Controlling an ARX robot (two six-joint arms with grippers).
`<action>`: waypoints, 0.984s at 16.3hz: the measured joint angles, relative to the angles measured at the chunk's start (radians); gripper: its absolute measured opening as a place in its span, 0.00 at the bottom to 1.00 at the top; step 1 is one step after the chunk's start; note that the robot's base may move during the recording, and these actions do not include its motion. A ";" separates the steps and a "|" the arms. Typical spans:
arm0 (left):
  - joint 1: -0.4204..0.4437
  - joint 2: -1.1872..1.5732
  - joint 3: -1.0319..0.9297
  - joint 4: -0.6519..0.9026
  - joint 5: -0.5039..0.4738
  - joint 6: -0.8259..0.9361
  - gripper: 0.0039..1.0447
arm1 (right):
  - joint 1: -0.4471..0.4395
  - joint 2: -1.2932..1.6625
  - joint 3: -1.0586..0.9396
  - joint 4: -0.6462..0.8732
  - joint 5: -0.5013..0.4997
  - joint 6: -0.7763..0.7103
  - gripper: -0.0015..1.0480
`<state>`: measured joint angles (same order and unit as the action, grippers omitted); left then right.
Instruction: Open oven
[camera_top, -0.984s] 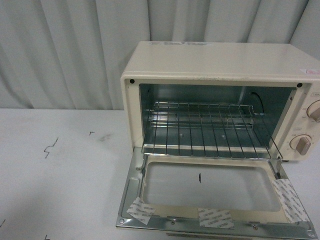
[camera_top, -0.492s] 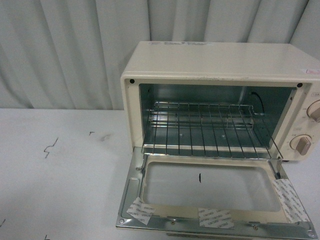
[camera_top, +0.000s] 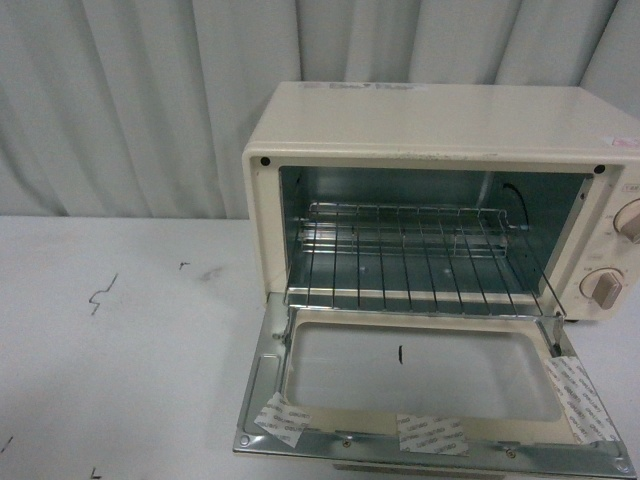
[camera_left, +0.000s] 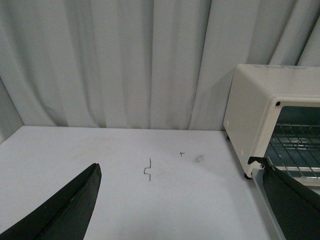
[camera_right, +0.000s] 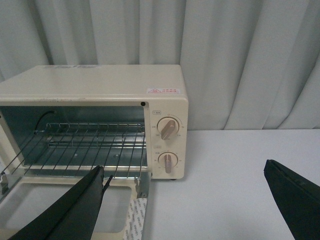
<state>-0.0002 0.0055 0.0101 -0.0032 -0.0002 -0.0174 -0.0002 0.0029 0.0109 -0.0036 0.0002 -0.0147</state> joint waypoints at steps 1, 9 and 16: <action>0.000 0.000 0.000 0.000 0.000 0.000 0.94 | 0.000 0.000 0.000 0.000 0.000 0.000 0.94; 0.000 0.000 0.000 -0.002 0.001 0.000 0.94 | 0.000 0.002 0.000 -0.003 0.000 0.000 0.94; 0.000 0.000 0.000 0.003 0.000 0.000 0.94 | 0.000 0.000 0.000 0.005 0.000 0.000 0.94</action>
<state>-0.0002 0.0055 0.0101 0.0002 -0.0006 -0.0174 -0.0002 0.0032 0.0109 0.0017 -0.0002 -0.0147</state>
